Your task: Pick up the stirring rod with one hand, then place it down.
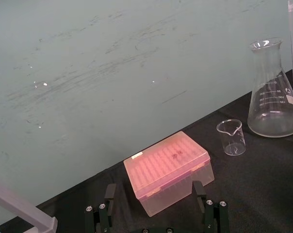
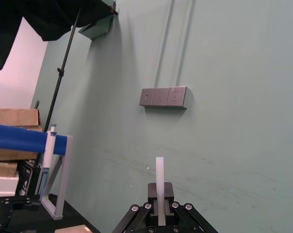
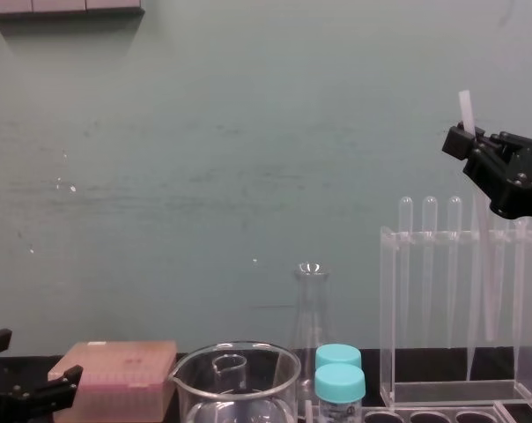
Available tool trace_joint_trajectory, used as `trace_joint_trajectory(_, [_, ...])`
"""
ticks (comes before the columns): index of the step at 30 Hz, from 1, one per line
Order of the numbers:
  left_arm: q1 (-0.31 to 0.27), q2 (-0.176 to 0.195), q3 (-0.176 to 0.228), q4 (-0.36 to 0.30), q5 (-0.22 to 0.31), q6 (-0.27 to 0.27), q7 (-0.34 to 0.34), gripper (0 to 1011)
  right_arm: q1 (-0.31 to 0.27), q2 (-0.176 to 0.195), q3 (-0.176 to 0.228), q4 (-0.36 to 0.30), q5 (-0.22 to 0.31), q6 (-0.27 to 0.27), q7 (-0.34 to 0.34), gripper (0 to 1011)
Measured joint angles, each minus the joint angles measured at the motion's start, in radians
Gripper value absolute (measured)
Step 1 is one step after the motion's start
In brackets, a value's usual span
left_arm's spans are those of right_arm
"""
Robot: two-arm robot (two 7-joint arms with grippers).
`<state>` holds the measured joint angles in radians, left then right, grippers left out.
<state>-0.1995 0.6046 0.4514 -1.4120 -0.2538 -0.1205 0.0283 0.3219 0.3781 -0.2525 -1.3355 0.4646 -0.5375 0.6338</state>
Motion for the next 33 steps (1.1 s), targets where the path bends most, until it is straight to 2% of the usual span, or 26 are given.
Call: trace_joint_trajectory(33, [0.0,0.0,0.0,0.0,0.0,0.0,0.0,1000,0.0,0.0,0.0,0.0,0.0,0.0,0.0,67])
